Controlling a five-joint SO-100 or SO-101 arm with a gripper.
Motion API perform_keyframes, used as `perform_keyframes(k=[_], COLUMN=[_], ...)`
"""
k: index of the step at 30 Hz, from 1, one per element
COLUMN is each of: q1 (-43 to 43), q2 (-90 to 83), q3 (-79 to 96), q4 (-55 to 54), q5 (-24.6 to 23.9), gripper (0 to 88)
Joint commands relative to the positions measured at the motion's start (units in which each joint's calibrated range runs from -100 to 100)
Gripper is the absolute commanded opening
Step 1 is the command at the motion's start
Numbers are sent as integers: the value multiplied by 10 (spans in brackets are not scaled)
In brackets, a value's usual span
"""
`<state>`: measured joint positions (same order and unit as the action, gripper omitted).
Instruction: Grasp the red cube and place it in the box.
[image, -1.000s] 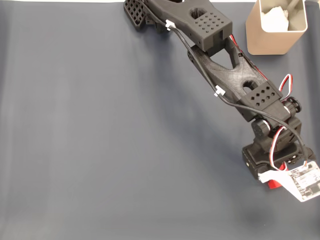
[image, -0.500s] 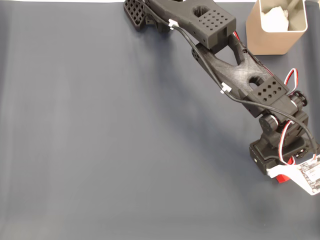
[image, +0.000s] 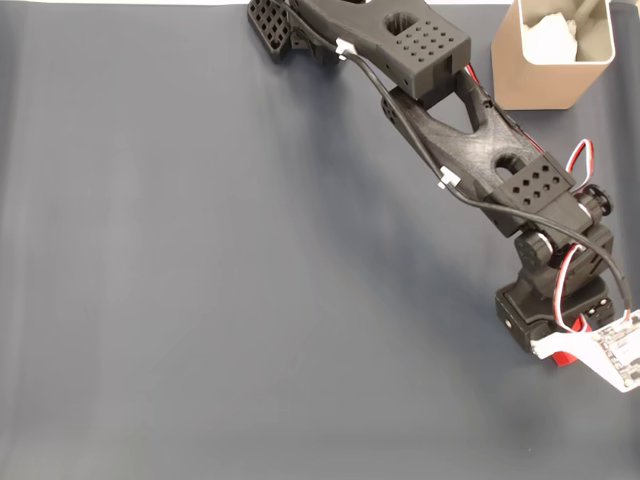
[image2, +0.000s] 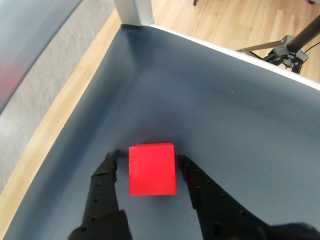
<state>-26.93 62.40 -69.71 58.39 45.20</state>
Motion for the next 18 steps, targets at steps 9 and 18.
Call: perform_keyframes(k=[9,18], q1=[7,4], q2=[-56,-70], q3=[19,36], q4=[1,10], q5=[13,18], gripper=[152,119])
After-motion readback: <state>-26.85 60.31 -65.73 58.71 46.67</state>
